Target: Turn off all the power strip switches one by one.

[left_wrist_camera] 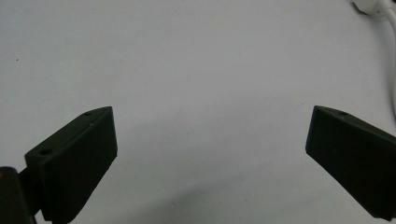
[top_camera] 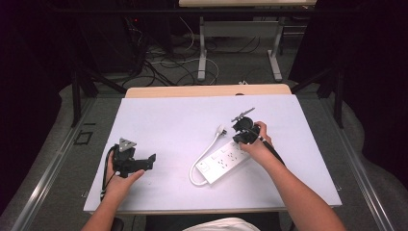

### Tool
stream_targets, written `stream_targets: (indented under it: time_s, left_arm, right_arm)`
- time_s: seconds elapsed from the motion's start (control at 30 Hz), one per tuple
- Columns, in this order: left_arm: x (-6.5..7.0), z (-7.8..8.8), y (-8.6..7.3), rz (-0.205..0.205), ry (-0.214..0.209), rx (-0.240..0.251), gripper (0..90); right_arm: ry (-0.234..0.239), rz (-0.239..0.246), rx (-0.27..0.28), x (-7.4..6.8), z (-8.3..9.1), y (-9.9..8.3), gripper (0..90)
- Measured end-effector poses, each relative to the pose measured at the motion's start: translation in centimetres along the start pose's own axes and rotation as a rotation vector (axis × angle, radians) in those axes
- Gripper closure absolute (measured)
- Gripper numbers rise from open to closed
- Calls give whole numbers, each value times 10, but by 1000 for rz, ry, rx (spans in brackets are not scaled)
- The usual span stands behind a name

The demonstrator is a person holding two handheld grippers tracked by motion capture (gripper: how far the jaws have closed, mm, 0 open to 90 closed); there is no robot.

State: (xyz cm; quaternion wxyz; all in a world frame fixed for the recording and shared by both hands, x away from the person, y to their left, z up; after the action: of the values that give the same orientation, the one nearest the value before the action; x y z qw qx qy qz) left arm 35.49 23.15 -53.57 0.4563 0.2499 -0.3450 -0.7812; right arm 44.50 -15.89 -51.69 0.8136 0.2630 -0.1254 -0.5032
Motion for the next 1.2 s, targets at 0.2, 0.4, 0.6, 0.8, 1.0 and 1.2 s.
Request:
stream_targets:
  time_s: [0.2, 0.4, 0.6, 0.8, 1.0, 1.2]
  left_arm:
    - [1, 0, 0, 3, 1, -2, 18]
    - [-1, 1, 0, -7, 1, -18, 18]
    - [0, 0, 0, 7, 1, -9, 18]
    - [-1, 1, -1, -4, 3, -13, 18]
    - [-1, 1, -1, -4, 3, -17, 18]
    - [-2, 1, -1, -2, 3, -18, 18]
  right_arm:
    - [8, -13, 22, 0, 11, -2, 725]
    - [15, -19, 29, 3, 19, -7, 641]
    - [28, -56, 30, 6, 26, -12, 488]
    - [28, -91, 36, 10, 31, -21, 310]
    - [41, -130, 61, 18, 37, -32, 203]
    - [10, -141, 92, 28, 43, -48, 178]
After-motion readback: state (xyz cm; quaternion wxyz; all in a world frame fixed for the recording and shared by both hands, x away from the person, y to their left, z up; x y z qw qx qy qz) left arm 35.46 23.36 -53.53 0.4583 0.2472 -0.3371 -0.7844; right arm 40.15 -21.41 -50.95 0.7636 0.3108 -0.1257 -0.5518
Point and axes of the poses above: each handheld gripper's, and its own axes: z roughly backward along the jaws, y roughly out of its top, x roughly to its right, the point moved 1 cm from there along -z, roughly forward along the jaws, and after that the axes turned 9 degrees about -z, right-handed, at the moved point
